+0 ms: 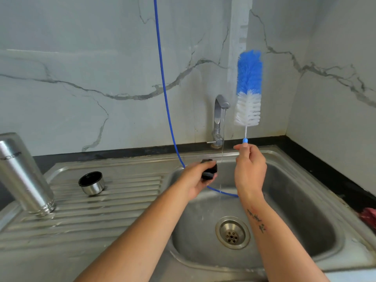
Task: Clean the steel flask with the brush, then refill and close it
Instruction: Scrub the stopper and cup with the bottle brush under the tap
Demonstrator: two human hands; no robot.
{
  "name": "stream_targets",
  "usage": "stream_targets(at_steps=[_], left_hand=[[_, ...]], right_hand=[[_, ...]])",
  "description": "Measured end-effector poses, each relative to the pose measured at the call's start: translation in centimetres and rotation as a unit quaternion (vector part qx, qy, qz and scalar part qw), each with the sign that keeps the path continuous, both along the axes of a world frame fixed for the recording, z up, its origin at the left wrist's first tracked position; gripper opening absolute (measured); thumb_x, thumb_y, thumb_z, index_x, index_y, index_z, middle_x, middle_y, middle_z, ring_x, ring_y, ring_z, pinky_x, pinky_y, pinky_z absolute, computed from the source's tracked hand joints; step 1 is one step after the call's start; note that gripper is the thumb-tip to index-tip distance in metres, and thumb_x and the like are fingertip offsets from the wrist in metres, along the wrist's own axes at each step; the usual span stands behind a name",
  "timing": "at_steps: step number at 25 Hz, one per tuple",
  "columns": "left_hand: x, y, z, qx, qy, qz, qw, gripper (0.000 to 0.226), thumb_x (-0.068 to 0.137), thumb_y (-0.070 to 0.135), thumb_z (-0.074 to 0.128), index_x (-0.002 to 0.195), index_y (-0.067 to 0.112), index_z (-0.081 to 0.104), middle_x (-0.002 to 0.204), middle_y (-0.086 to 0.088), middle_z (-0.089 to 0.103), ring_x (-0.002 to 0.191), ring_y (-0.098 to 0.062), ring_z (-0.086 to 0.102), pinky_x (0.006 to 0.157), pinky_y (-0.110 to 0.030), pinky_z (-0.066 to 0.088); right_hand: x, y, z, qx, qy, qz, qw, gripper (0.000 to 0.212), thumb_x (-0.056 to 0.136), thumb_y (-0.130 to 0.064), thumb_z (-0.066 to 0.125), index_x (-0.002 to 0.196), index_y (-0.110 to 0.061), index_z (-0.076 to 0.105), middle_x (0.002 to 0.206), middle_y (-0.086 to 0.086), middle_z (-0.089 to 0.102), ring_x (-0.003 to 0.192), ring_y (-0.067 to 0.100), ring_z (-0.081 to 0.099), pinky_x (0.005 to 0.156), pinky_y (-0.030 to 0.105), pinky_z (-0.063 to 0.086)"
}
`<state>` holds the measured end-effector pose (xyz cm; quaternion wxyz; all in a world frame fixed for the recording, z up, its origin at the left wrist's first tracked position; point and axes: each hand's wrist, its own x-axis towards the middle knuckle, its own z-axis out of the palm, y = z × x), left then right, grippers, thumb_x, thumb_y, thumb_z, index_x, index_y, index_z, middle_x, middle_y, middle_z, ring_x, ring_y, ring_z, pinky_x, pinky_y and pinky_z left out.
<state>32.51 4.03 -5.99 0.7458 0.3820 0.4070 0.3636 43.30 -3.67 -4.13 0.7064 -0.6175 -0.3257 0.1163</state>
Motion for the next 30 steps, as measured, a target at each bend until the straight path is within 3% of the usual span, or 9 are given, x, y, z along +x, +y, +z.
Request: stream_targets(at_steps=[3, 10, 15, 21, 24, 27, 30], left_hand=[[-3.9, -1.4, -1.0, 0.054, 0.049, 0.012, 0.997, 0.02, 0.093, 0.018, 0.074, 0.109, 0.011, 0.067, 0.097, -0.011, 0.072, 0.084, -0.022, 0.068, 0.074, -0.03, 0.057], [-9.7, -1.7, 0.4, -0.014, -0.156, 0.075, 0.985, 0.015, 0.1, 0.013, 0.056, 0.104, 0.001, 0.062, 0.089, -0.019, 0.066, 0.08, -0.029, 0.065, 0.068, -0.039, 0.062], [-12.4, 0.1, 0.8, -0.006, -0.221, 0.155, 0.963, 0.014, 0.095, 0.014, 0.067, 0.096, 0.001, 0.062, 0.086, -0.017, 0.062, 0.079, -0.025, 0.065, 0.071, -0.033, 0.063], [-13.4, 1.5, 1.3, -0.012, -0.274, 0.187, 0.943, 0.013, 0.097, 0.013, 0.066, 0.089, 0.003, 0.062, 0.085, -0.015, 0.061, 0.08, -0.025, 0.063, 0.07, -0.031, 0.063], [-13.5, 1.7, 1.7, -0.008, -0.299, 0.176, 0.938, 0.014, 0.099, 0.016, 0.063, 0.092, 0.004, 0.062, 0.085, -0.014, 0.064, 0.081, -0.024, 0.066, 0.074, -0.03, 0.062], [-13.7, 1.8, 1.8, -0.002, -0.304, 0.171, 0.937, 0.014, 0.099, 0.017, 0.063, 0.098, 0.003, 0.063, 0.09, -0.015, 0.066, 0.083, -0.024, 0.068, 0.085, -0.033, 0.059], [-13.8, 1.7, 1.6, -0.014, -0.314, 0.17, 0.934, 0.018, 0.096, 0.017, 0.066, 0.103, 0.001, 0.061, 0.095, -0.019, 0.063, 0.088, -0.026, 0.066, 0.088, -0.036, 0.059]], right_hand=[[-1.1, -0.4, 0.0, 0.004, -0.055, 0.044, 0.998, 0.028, 0.108, -0.031, 0.043, 0.099, -0.023, 0.068, 0.062, -0.004, 0.049, 0.055, 0.01, 0.042, 0.056, 0.031, 0.038], [-3.0, -0.2, -0.8, -0.054, -0.131, 0.176, 0.974, 0.027, 0.106, -0.027, 0.05, 0.09, -0.023, 0.071, 0.05, -0.012, 0.043, 0.047, 0.005, 0.038, 0.056, 0.03, 0.032], [-4.1, 0.1, -2.4, -0.075, -0.162, 0.236, 0.955, 0.026, 0.107, -0.03, 0.05, 0.1, -0.029, 0.074, 0.052, -0.01, 0.039, 0.047, 0.004, 0.034, 0.057, 0.028, 0.03], [-3.8, -0.6, -2.7, 0.017, -0.104, 0.26, 0.96, 0.026, 0.107, -0.033, 0.049, 0.092, -0.021, 0.068, 0.063, -0.002, 0.03, 0.056, 0.013, 0.023, 0.051, 0.029, 0.02], [-4.4, -0.9, -3.0, 0.002, -0.18, 0.285, 0.941, 0.025, 0.104, -0.039, 0.055, 0.094, -0.023, 0.07, 0.06, -0.005, 0.031, 0.056, 0.013, 0.025, 0.052, 0.03, 0.023], [-4.1, -0.4, -3.2, -0.043, -0.251, 0.232, 0.939, 0.023, 0.103, -0.041, 0.056, 0.091, -0.029, 0.071, 0.054, -0.008, 0.036, 0.053, 0.009, 0.03, 0.051, 0.027, 0.027], [-2.3, -0.2, -2.6, -0.023, -0.152, 0.177, 0.972, 0.025, 0.107, -0.032, 0.051, 0.093, -0.025, 0.07, 0.059, -0.008, 0.036, 0.056, 0.013, 0.029, 0.048, 0.023, 0.026]])
